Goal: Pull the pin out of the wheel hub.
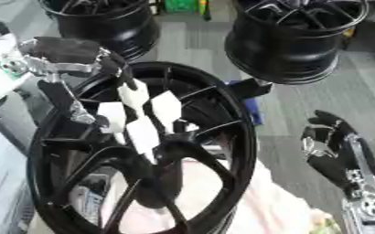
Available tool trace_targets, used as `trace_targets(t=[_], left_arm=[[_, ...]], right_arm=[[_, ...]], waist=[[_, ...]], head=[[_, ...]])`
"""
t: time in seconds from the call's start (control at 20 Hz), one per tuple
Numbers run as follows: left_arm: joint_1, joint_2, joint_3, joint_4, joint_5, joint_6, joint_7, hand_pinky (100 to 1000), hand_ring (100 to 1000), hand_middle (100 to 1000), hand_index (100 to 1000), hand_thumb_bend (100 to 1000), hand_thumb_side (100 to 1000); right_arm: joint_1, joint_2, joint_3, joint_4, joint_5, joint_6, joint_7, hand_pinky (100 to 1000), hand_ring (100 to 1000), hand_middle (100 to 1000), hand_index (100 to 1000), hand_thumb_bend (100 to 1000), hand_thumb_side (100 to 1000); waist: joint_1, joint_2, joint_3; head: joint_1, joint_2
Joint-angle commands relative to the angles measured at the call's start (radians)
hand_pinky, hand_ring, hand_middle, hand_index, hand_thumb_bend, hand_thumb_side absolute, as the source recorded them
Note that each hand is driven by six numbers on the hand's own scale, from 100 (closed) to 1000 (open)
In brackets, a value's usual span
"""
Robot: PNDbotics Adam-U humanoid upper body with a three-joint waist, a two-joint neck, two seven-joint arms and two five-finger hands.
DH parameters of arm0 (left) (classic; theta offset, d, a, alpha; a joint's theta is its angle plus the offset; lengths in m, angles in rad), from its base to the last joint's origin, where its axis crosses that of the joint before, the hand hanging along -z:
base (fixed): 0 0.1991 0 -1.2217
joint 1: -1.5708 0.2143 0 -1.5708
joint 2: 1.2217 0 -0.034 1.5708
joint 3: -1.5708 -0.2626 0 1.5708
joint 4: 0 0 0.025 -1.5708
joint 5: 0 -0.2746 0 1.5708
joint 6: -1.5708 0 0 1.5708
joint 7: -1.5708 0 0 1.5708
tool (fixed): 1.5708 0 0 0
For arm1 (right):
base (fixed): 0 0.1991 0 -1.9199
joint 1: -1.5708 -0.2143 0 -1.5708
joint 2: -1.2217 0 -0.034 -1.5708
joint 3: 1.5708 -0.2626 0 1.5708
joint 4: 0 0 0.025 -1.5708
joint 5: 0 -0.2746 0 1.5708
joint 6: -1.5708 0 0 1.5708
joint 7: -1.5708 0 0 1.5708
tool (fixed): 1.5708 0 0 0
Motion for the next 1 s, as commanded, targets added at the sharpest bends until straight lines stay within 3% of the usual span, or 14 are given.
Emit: trace_targets(t=[0.05, 0.35, 1.0], left_arm=[[-0.002, 0.032, -0.028, -0.001, -0.011, -0.349, -0.350, 729, 592, 640, 809, 429, 450], [0.008, 0.056, -0.036, -0.030, 0.014, -0.349, -0.350, 724, 590, 641, 806, 447, 503], [0.035, 0.107, -0.024, -0.075, 0.012, -0.349, -0.350, 698, 553, 599, 779, 427, 437]], right_arm=[[-0.009, -0.022, -0.003, -0.011, 0.002, -0.002, 0.001, 745, 686, 714, 830, 100, 175], [-0.009, -0.024, -0.004, -0.010, 0.003, -0.001, 0.001, 745, 686, 713, 830, 100, 176], [-0.008, -0.027, -0.003, -0.008, 0.004, -0.001, 0.002, 745, 686, 712, 830, 100, 179]], waist=[[0.000, -0.011, 0.001], [0.001, -0.012, 0.003], [0.004, -0.019, 0.009]], head=[[0.000, 0.005], [0.001, 0.005], [-0.001, 0.005]])
